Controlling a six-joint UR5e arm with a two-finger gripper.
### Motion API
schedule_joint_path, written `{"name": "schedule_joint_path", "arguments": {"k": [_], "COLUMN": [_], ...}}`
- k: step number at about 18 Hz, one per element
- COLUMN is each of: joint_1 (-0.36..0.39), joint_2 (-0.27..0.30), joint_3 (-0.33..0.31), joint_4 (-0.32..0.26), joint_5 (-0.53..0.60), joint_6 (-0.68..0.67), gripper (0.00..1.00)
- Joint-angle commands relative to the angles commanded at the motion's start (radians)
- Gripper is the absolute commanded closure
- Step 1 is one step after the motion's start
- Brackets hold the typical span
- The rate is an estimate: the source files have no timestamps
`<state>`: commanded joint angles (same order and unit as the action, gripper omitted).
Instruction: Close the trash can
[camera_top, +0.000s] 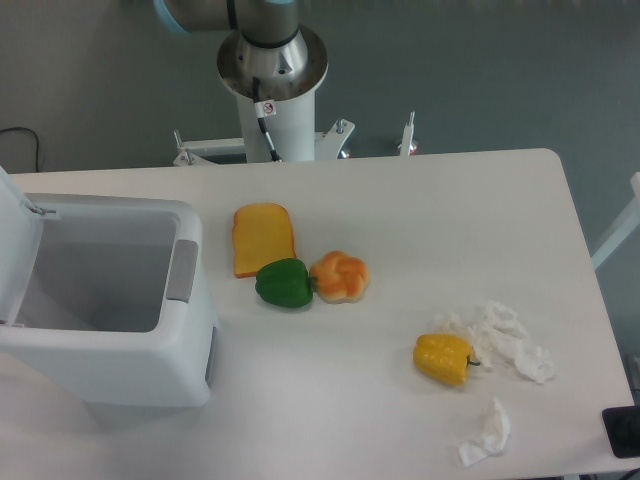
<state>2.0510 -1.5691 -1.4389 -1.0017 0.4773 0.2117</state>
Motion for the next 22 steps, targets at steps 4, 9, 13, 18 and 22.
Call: {"name": "schedule_joint_path", "arguments": {"k": [4,9,13,18,22], "joint_1": [-0.032,-0.042,-0.042,-0.042,-0.042], "joint_2": [-0.049,-0.08,-0.094,-0.115,-0.121], "joint_3": [0.0,0.005,0.008,0.009,0.009], "joint_4": [0.0,0.002,0.002,0.003,0.003], "joint_5": [-0.022,-0.022,-0.02,-0.011,0.033], "joint_6": [0.0,0.003,0.005,0.012,0.015], "gripper": [0.0,0.0,0.0,0.0,0.0]}}
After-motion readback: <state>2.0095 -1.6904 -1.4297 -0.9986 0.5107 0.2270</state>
